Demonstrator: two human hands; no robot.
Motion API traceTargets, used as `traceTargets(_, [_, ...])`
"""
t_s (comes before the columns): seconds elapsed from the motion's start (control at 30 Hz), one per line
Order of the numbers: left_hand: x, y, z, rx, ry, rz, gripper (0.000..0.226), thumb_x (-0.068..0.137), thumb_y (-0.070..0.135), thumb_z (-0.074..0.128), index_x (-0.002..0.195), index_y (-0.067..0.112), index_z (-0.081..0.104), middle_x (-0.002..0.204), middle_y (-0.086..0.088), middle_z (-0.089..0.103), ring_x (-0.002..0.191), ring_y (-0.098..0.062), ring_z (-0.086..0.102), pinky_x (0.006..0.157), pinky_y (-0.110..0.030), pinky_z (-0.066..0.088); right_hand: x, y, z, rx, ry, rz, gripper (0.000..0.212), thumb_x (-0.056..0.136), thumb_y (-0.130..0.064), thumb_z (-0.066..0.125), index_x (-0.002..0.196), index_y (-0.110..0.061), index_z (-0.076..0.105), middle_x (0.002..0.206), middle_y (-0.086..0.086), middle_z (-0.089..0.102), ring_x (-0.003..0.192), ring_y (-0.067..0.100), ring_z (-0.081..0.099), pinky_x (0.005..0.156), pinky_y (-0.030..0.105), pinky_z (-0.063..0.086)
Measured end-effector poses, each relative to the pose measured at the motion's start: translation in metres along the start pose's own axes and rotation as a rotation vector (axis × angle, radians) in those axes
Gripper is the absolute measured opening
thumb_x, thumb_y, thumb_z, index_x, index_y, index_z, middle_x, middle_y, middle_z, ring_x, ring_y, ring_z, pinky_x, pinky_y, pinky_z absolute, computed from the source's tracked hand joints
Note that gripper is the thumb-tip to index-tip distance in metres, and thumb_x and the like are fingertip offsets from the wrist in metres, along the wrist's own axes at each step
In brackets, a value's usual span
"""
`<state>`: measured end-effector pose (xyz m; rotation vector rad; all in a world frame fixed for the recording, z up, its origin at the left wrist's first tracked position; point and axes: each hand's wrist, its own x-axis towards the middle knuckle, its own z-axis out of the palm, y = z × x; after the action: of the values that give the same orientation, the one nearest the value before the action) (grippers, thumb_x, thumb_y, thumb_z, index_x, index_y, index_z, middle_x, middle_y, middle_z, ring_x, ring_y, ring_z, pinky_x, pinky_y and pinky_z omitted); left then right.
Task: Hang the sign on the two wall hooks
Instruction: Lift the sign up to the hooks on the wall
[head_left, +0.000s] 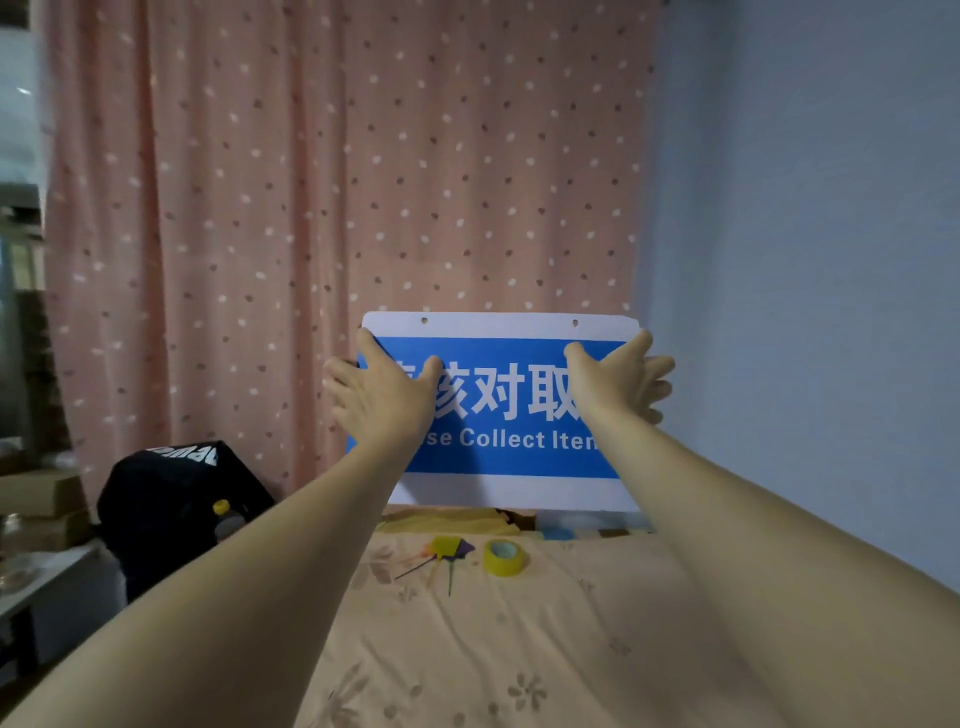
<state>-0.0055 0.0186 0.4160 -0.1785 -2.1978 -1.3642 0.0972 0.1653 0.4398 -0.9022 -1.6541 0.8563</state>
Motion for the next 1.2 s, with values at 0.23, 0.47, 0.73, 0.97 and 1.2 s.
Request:
traceTargets(0.23, [-0.015,0.026,0.003,-0.034,-0.072,0.046,0.076,0.08,0.052,0.061,0.142,0.018,0.03,0.129,-0.016,0.037,0.118,-0.036,0.039,0.097,-0.044,0.037,0.01,0.004,-0.029,-0.03,0.072,0.011,0.064,0.084,-0.036,0.061,0.137,-0.015,0.033,0.133,0.014,0.036,0.116,0.034,0.042,0.094,0.047,0.037])
traceTargets(0.47, [-0.074,0.102,0.044,-0.201,-0.231,0.152,0.079,0.081,0.051,0.061,0.145,0.017,0.029,0.127,-0.016,0.037,0.116,-0.034,0.038,0.098,-0.042,0.036,0.045,0.027,-0.131,-0.149,0.291,0.025,0.064,0.084,-0.039,0.059,0.136,-0.016,0.031,0.132,0.013,0.036,0.115,0.032,0.041,0.094,0.046,0.036])
traceTargets(0.73, [-0.225,0.232,0.094,-0.444,-0.541,0.279,0.082,0.082,0.055,0.061,0.146,0.018,0.027,0.13,-0.015,0.037,0.118,-0.033,0.039,0.096,-0.041,0.037,0.07,0.069,-0.328,-0.35,0.651,0.086,0.065,0.082,-0.039,0.061,0.135,-0.016,0.032,0.133,0.012,0.035,0.118,0.034,0.039,0.096,0.047,0.034])
traceTargets(0.97, [-0.375,0.34,0.098,-0.649,-0.801,0.356,0.084,0.081,0.054,0.063,0.147,0.017,0.026,0.134,-0.014,0.035,0.121,-0.033,0.037,0.099,-0.042,0.035,0.054,0.096,-0.495,-0.502,0.924,0.161,0.07,0.083,-0.04,0.06,0.141,-0.017,0.028,0.134,0.013,0.033,0.119,0.034,0.037,0.097,0.045,0.032])
traceTargets(1.2, [-0.486,0.411,0.079,-0.781,-0.965,0.431,0.085,0.082,0.054,0.062,0.147,0.017,0.023,0.136,-0.013,0.032,0.121,-0.032,0.035,0.1,-0.041,0.033,0.031,0.107,-0.611,-0.584,1.114,0.191,0.072,0.083,-0.04,0.061,0.142,-0.016,0.028,0.134,0.014,0.034,0.119,0.036,0.037,0.098,0.046,0.031])
